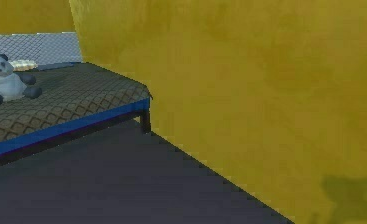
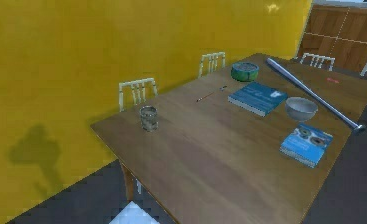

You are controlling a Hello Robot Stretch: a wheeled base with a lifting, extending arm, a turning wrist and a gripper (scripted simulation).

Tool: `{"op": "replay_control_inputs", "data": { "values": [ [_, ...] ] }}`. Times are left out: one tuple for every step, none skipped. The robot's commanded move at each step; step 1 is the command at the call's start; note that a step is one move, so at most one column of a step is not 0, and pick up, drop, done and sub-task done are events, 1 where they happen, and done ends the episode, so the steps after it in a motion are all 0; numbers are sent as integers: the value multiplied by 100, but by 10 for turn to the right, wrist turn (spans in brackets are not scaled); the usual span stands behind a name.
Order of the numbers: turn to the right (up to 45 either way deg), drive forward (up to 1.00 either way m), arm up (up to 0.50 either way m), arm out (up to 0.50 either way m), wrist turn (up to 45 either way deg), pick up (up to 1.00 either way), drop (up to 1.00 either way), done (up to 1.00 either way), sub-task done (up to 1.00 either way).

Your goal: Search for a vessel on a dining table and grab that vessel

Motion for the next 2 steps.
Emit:
{"op": "replay_control_inputs", "data": {
  "values": [
    [0, 0, 50, 0, 0, 0, 0, 0, 0],
    [0, 0, 36, 0, 0, 0, 0, 0, 0]
  ]
}}
